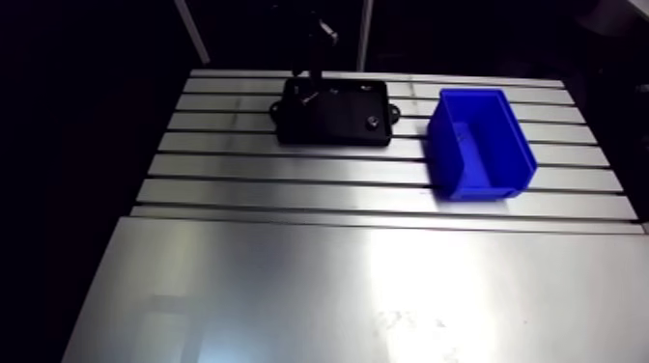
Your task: Pick up the M10 bolt from the tray and put it into the blue bin.
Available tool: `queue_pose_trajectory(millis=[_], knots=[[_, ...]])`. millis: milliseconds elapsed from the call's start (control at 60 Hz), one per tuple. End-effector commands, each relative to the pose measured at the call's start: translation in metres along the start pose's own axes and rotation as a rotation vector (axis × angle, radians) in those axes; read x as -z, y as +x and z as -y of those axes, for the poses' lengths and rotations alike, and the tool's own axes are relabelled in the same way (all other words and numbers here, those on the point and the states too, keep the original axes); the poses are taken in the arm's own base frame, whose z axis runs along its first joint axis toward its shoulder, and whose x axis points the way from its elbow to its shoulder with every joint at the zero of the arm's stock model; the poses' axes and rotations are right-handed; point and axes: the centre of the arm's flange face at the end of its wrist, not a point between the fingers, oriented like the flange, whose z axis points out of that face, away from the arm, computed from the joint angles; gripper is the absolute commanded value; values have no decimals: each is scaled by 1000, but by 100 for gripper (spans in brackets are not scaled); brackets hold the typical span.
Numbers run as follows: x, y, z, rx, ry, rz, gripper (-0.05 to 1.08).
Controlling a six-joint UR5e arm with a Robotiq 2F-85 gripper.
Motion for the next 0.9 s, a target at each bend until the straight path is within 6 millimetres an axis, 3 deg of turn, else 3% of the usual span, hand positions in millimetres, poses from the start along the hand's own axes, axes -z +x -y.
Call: queue_pose_trajectory(millis=[17, 900], knots=[[-3, 0, 0, 1, -2, 2, 49], [-16, -3, -3, 5, -18, 20, 49]])
